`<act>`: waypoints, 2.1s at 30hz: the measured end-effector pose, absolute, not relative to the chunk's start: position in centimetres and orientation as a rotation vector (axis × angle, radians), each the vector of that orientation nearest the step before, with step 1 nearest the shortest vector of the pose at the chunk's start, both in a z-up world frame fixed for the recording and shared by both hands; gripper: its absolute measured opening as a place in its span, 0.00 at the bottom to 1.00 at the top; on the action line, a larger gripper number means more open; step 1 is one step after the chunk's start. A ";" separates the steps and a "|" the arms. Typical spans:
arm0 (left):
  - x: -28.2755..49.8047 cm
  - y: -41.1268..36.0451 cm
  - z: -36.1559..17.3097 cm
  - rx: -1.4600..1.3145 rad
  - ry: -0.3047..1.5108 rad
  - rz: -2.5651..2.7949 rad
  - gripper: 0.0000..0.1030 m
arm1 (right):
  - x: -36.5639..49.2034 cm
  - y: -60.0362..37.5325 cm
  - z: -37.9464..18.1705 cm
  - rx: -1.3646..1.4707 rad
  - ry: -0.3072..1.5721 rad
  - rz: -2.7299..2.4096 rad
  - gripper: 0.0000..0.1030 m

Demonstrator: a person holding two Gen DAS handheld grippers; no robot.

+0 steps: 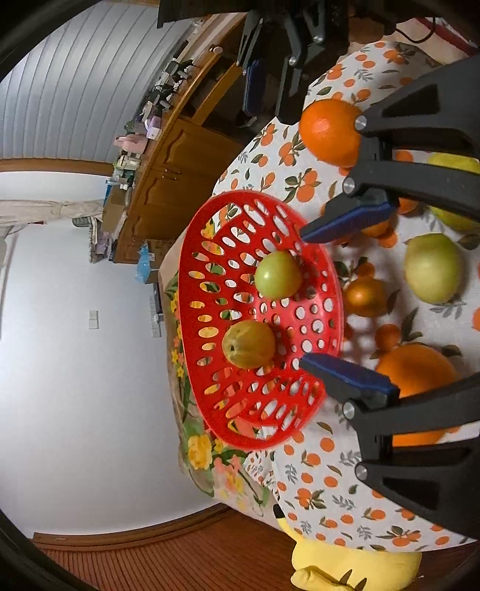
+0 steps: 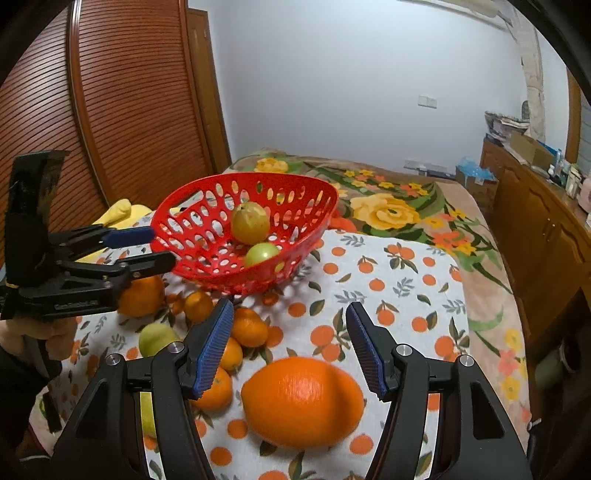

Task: Organize fruits
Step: 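Move the right tool to the large orange while the left tool approaches another yellow-green pomelo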

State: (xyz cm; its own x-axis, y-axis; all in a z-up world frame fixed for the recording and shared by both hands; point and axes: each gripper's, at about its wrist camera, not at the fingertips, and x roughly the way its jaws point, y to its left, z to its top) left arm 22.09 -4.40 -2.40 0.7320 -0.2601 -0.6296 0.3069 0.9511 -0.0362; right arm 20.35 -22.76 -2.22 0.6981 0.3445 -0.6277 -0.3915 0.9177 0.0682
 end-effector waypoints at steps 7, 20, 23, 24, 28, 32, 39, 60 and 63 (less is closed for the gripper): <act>18.5 -4.1 -2.6 0.075 0.641 -0.316 0.68 | 18.2 -23.4 -2.7 -0.054 0.660 0.384 0.70; 15.3 -4.3 -4.6 0.020 0.655 -0.338 0.73 | 17.1 -23.7 -5.0 -0.068 0.675 0.361 0.86; 14.7 -4.5 -5.2 0.021 0.661 -0.338 0.73 | 17.4 -23.5 -5.6 -0.073 0.693 0.367 0.87; 14.6 -4.6 -5.4 0.021 0.665 -0.339 0.73 | 17.5 -23.5 -5.8 -0.074 0.699 0.368 0.87; 14.2 -4.7 -6.0 0.012 0.681 -0.350 0.73 | 18.1 -23.3 -6.5 -0.079 0.718 0.366 0.88; 14.1 -4.9 -6.6 0.013 0.699 -0.354 0.73 | 18.7 -23.1 -7.2 -0.085 0.740 0.359 0.89; 14.0 -4.9 -7.3 -0.001 0.720 -0.356 0.73 | 19.5 -23.4 -8.4 -0.085 0.775 0.340 0.92; 12.7 -6.7 -6.7 -0.013 0.724 -0.413 0.73 | 15.7 -24.8 -8.8 -0.038 0.765 0.323 0.91; 12.5 -7.2 -6.9 -0.013 0.735 -0.423 0.73 | 14.5 -25.4 -8.6 -0.026 0.751 0.316 0.91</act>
State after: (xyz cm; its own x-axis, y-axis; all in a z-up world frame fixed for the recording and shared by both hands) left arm 12.53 -7.19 -6.94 0.6615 -0.3789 -0.6472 0.3698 0.9156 -0.1581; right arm 14.49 -25.41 -8.60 0.6860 0.2732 -0.6743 -0.2915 0.9524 0.0893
